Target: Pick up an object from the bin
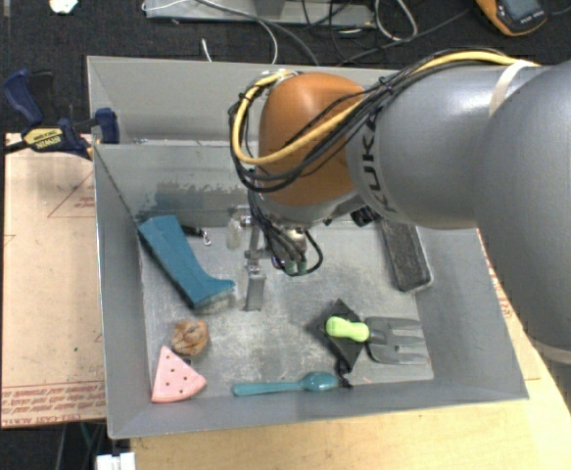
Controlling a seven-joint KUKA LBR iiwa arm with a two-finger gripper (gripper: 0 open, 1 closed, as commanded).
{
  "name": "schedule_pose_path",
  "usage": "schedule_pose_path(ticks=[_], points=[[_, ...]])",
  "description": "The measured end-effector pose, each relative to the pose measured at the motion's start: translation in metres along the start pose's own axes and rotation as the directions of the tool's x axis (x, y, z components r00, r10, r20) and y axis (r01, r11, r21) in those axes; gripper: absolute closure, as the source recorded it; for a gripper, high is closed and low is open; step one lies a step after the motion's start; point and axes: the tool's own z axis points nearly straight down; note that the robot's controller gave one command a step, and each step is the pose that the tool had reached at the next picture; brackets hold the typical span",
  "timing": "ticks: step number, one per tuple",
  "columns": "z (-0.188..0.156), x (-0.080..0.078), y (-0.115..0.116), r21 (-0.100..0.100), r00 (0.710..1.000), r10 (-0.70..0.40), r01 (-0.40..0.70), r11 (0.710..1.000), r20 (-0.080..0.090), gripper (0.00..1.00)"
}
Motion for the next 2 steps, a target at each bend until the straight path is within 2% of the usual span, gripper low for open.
schedule_pose_path(ticks=[1,2], points=[[-0.004,-0.002,0.0,-0.001,1.0,0.002,-0.002,1.0,0.006,0.0],[-0.026,0.006,-0.034,-0.001,0.999,-0.043,0.043,0.999,0.005,0.0]])
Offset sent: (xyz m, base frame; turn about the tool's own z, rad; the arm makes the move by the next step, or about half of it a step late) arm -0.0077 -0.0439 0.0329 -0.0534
